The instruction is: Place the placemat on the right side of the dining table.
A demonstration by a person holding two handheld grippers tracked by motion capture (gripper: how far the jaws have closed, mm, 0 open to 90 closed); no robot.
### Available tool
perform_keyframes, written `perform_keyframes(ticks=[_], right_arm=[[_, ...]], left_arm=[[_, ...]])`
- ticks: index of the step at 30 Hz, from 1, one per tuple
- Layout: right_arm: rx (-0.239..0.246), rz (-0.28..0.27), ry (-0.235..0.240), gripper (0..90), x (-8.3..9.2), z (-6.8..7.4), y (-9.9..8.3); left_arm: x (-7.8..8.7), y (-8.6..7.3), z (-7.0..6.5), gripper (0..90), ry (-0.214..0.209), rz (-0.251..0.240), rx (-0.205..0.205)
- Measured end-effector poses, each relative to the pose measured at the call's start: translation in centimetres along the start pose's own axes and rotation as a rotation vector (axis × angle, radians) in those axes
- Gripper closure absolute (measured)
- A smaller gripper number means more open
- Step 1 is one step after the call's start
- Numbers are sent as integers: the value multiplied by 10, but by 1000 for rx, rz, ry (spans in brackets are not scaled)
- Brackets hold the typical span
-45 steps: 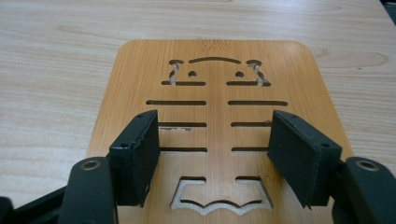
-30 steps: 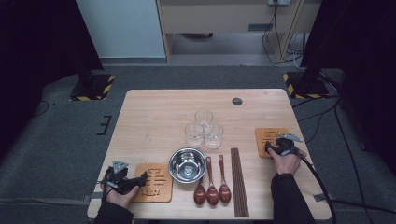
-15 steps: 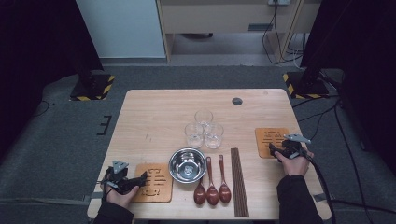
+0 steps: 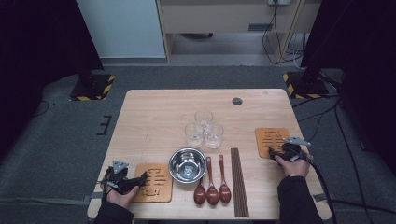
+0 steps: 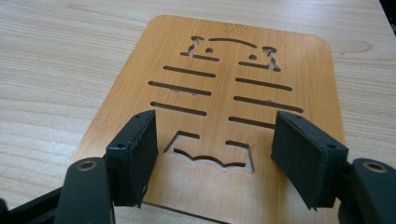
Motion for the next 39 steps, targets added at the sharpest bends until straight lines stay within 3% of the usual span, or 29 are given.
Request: perform_keyframes(ticks=[3, 13, 19, 39], right_arm=[[-2, -19, -12, 351, 4, -5, 2], [9, -9, -11, 341, 0, -4, -1], [31, -25, 3, 424, 0, 3, -1], [12, -29, 22, 399, 4, 16, -2]], left_arm=[[0, 0, 0, 16, 0, 0, 0], [0, 0, 0, 16, 0, 0, 0], [0, 0, 0, 16, 0, 0, 0], [0, 0, 0, 16, 0, 0, 0]])
Point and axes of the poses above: each handheld gripper's, and its own axes: x roughly backward along the jaws, y roughly out of its top, z roughly to its left, the point moved 3 cm from there along -x, roughly forward along the jaws, and after that the axes turned 8 degrees about x, right-handed, at the moved point
